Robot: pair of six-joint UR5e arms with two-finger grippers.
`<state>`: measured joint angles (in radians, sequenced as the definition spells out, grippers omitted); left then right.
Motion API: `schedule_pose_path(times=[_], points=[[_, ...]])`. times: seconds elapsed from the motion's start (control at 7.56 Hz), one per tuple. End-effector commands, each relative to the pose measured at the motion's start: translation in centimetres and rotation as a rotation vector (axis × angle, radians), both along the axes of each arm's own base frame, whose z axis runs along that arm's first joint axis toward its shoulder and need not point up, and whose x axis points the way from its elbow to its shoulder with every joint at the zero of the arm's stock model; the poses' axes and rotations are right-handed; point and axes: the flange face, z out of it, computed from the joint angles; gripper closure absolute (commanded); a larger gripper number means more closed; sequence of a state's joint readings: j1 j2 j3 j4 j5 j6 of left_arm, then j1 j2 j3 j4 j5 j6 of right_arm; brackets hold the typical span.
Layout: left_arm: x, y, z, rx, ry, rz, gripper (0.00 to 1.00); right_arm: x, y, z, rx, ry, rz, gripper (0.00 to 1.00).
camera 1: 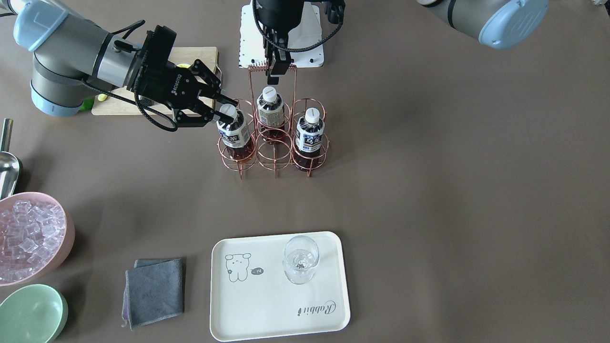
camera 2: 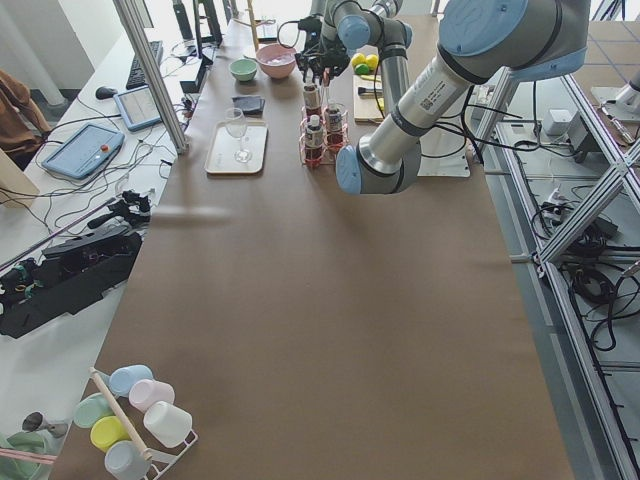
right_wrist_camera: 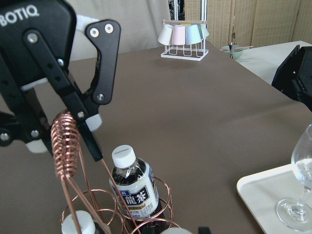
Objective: Take tea from basket to plate
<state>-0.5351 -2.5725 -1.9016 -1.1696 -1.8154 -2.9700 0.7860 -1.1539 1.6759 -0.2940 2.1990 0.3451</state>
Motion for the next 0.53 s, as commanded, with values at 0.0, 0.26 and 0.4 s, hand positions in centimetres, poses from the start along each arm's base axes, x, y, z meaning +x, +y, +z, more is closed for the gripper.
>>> schedule_pose_path(times=[0.0, 0.26, 0.4], points=[[-0.2, 0.3, -0.5, -0.005, 0.001, 0.0, 1.0, 5.1, -1.6, -3.0, 0.014, 0.017, 0.006, 1.0], [-0.2, 0.3, -0.4, -0.008, -0.001, -0.001, 1.0, 9.3, -3.5, -4.9, -0.009, 0.005, 0.021, 1.0], [-0.2, 0.3, -0.4, -0.008, -0.001, -0.001, 1.0, 9.8, -3.8, -5.5, -0.021, -0.002, 0.02, 1.0]])
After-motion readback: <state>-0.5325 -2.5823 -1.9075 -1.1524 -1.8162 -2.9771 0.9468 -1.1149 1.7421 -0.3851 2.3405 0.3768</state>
